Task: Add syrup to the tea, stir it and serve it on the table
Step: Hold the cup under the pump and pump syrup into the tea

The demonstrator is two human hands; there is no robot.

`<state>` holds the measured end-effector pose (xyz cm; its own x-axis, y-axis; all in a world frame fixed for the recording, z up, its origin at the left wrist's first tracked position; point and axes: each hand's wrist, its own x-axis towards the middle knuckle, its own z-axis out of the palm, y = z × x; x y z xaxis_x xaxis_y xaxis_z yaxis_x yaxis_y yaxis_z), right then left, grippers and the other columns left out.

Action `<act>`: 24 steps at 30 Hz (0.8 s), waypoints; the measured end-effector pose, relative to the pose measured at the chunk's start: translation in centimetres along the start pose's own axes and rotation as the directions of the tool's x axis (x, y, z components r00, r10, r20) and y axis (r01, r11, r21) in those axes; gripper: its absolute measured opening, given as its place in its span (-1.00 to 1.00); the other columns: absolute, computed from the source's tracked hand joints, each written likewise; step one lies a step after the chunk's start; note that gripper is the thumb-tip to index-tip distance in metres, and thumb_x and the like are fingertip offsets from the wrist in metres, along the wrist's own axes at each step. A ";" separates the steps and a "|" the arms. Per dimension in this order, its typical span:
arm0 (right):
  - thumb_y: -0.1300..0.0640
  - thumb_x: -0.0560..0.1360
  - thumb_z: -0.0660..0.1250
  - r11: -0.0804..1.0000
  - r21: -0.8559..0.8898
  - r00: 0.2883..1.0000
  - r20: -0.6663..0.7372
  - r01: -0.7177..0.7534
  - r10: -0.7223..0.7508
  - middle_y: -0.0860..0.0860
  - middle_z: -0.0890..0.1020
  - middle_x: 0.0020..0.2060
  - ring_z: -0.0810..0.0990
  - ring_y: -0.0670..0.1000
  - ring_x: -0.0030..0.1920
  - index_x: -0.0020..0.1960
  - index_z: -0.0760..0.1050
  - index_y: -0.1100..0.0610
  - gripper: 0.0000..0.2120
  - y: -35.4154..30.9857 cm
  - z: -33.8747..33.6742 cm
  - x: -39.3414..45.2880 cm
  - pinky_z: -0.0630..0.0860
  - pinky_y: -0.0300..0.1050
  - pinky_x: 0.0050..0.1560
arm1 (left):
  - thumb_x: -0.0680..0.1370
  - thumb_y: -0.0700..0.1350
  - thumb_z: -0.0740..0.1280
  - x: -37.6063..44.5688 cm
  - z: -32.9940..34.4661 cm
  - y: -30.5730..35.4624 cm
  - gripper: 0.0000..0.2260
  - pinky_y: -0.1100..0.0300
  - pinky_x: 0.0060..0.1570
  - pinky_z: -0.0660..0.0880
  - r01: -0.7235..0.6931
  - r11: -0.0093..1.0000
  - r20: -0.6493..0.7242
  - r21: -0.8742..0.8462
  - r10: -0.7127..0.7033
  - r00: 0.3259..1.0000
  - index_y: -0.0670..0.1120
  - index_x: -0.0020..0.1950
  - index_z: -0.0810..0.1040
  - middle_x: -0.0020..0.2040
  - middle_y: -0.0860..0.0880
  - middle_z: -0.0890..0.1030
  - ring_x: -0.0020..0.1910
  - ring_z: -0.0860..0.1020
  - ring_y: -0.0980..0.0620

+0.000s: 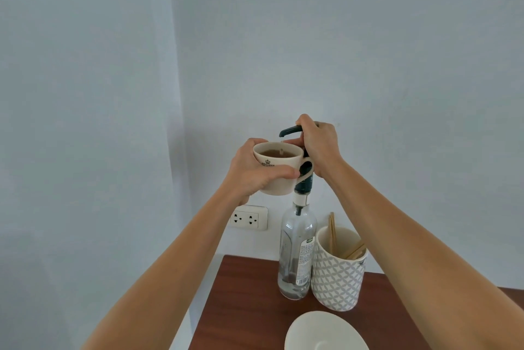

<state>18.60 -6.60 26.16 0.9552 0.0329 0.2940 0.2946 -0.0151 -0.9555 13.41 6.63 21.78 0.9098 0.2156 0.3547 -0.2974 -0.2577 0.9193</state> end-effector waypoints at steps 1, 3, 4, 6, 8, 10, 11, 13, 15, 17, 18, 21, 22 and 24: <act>0.07 0.43 0.22 1.000 -0.002 1.000 -0.004 0.001 -0.001 0.16 0.74 -0.41 0.59 0.13 -0.36 -0.54 0.53 0.05 -0.62 0.1 0.0 0.1 0.52 -0.10 -0.32 | -0.06 0.10 0.62 0.0 0.0 0.0 -0.28 0.13 -0.10 0.57 0.003 1.000 0.000 -0.002 -0.003 1.000 0.10 0.06 0.49 -0.01 0.08 0.65 -0.02 0.62 0.07; 0.07 0.43 0.22 1.000 -0.014 1.000 -0.005 0.000 0.000 0.15 0.74 -0.41 0.59 0.13 -0.36 -0.43 0.51 0.08 -0.72 0.3 0.0 0.1 0.52 -0.11 -0.33 | -0.06 0.10 0.62 -0.2 0.1 0.0 -0.27 0.15 -0.12 0.55 0.009 1.000 -0.001 -0.009 -0.009 1.000 0.10 0.06 0.49 -0.01 0.09 0.65 -0.03 0.62 0.08; 0.08 0.43 0.22 1.000 -0.021 1.000 -0.003 -0.001 0.000 0.15 0.74 -0.40 0.59 0.12 -0.36 -0.38 0.50 0.11 -0.76 0.3 -0.1 0.1 0.52 -0.12 -0.33 | -0.06 0.10 0.62 -0.2 0.2 -0.1 -0.27 0.16 -0.14 0.54 0.013 1.000 0.000 -0.013 -0.013 1.000 0.10 0.06 0.49 -0.02 0.09 0.65 -0.04 0.62 0.09; 0.09 0.42 0.21 1.000 -0.030 1.000 0.005 -0.004 0.005 0.16 0.75 -0.39 0.58 0.11 -0.36 -0.39 0.52 0.13 -0.74 0.3 -0.1 0.0 0.52 -0.12 -0.33 | -0.06 0.10 0.62 -0.3 0.2 -0.1 -0.27 0.17 -0.16 0.53 0.021 1.000 0.002 -0.023 -0.021 1.000 0.09 0.07 0.49 -0.03 0.10 0.65 -0.05 0.62 0.10; 0.10 0.43 0.20 0.999 -0.035 1.000 0.013 -0.013 0.014 0.18 0.75 -0.35 0.57 0.11 -0.35 -0.40 0.52 0.15 -0.72 0.1 0.0 -0.2 0.51 -0.12 -0.33 | -0.05 0.10 0.63 -0.4 0.2 -0.1 -0.29 0.18 -0.20 0.51 0.027 0.999 0.002 -0.029 -0.027 1.000 0.10 0.06 0.49 -0.05 0.12 0.65 -0.07 0.62 0.12; 0.09 0.43 0.20 0.999 -0.041 0.999 0.016 -0.030 0.031 0.19 0.76 -0.33 0.56 0.12 -0.33 -0.46 0.50 0.12 -0.68 -0.1 0.0 -0.4 0.50 -0.12 -0.32 | -0.05 0.09 0.63 -0.5 0.1 0.0 -0.30 0.17 -0.21 0.51 0.031 0.999 0.002 -0.031 -0.031 1.000 0.11 0.04 0.49 -0.07 0.13 0.64 -0.09 0.62 0.12; 0.08 0.44 0.21 0.998 -0.038 0.999 0.012 -0.040 0.041 0.19 0.75 -0.35 0.56 0.12 -0.33 -0.51 0.48 0.08 -0.65 -0.3 0.0 -0.4 0.49 -0.13 -0.33 | -0.05 0.09 0.63 -0.5 0.1 0.1 -0.31 0.16 -0.20 0.51 0.033 0.999 0.005 -0.034 -0.032 0.999 0.11 0.03 0.49 -0.07 0.13 0.64 -0.09 0.62 0.11; 0.05 0.44 0.23 0.998 -0.025 0.998 0.012 -0.060 0.061 0.15 0.73 -0.43 0.60 0.13 -0.33 -0.46 0.42 0.08 -0.70 -0.9 0.0 -0.4 0.48 -0.14 -0.34 | -0.05 0.09 0.63 -0.4 0.0 0.3 -0.30 0.13 -0.19 0.52 0.037 0.999 0.008 -0.040 -0.037 0.999 0.11 0.04 0.49 -0.05 0.10 0.65 -0.07 0.62 0.08; 0.02 0.43 0.25 0.997 -0.027 0.997 0.022 -0.067 0.067 0.06 0.68 -0.52 0.64 0.15 -0.28 -0.38 0.39 0.10 -0.75 -1.5 0.0 -0.4 0.46 -0.15 -0.35 | -0.04 0.09 0.63 -0.3 -0.1 0.7 -0.30 0.13 -0.20 0.52 0.033 0.999 0.004 -0.040 -0.033 0.999 0.10 0.04 0.49 -0.04 0.09 0.65 -0.07 0.62 0.07; 0.02 0.43 0.25 0.998 -0.038 0.999 0.025 -0.045 0.046 -0.02 0.64 -0.58 0.65 0.14 -0.24 -0.51 0.49 0.04 -0.66 -1.6 -0.1 -0.4 0.45 -0.15 -0.36 | -0.04 0.09 0.63 -0.2 -0.1 1.1 -0.31 0.14 -0.23 0.50 0.031 0.999 0.004 -0.035 -0.031 1.000 0.11 0.03 0.48 -0.06 0.11 0.64 -0.09 0.62 0.09; 0.02 0.44 0.24 0.998 -0.048 0.999 0.027 -0.031 0.032 -0.04 0.63 -0.59 0.64 0.13 -0.23 -0.60 0.52 0.03 -0.57 -1.6 -0.1 -0.4 0.44 -0.15 -0.35 | -0.05 0.09 0.62 -0.1 0.0 1.2 -0.31 0.15 -0.24 0.49 0.031 0.999 0.004 -0.031 -0.031 1.000 0.12 0.03 0.48 -0.06 0.11 0.64 -0.09 0.61 0.09; 0.03 0.42 0.21 0.998 -0.059 0.999 0.042 -0.012 0.015 0.04 0.73 -0.45 0.63 0.13 -0.25 -0.68 0.52 -0.05 -0.51 -1.5 0.0 -0.4 0.47 -0.15 -0.34 | -0.05 0.10 0.62 0.0 0.1 1.2 -0.30 0.14 -0.23 0.50 0.030 0.999 0.003 -0.023 -0.030 1.000 0.13 0.03 0.47 -0.05 0.10 0.64 -0.08 0.61 0.08; 0.03 0.40 0.21 0.998 -0.056 0.999 0.039 -0.015 0.017 0.09 0.75 -0.40 0.61 0.13 -0.28 -0.67 0.52 -0.02 -0.53 -1.5 0.0 -0.3 0.47 -0.15 -0.35 | -0.05 0.10 0.62 0.1 0.1 1.1 -0.30 0.13 -0.22 0.50 0.030 0.999 0.000 -0.023 -0.030 1.000 0.12 0.04 0.47 -0.04 0.10 0.64 -0.06 0.61 0.08; 0.05 0.39 0.22 0.999 -0.040 0.999 0.018 -0.030 0.031 0.12 0.75 -0.40 0.59 0.11 -0.32 -0.61 0.48 0.04 -0.60 -1.4 0.0 -0.2 0.45 -0.17 -0.37 | -0.05 0.10 0.63 0.1 0.1 0.8 -0.29 0.13 -0.21 0.51 0.029 0.999 -0.007 -0.027 -0.029 1.000 0.12 0.04 0.48 -0.05 0.11 0.64 -0.06 0.62 0.08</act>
<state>17.98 -6.60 27.39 0.9632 0.0500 0.2641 0.2667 -0.0558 -0.9622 13.33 6.33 22.55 0.9160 0.2298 0.3287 -0.2783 -0.2261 0.9335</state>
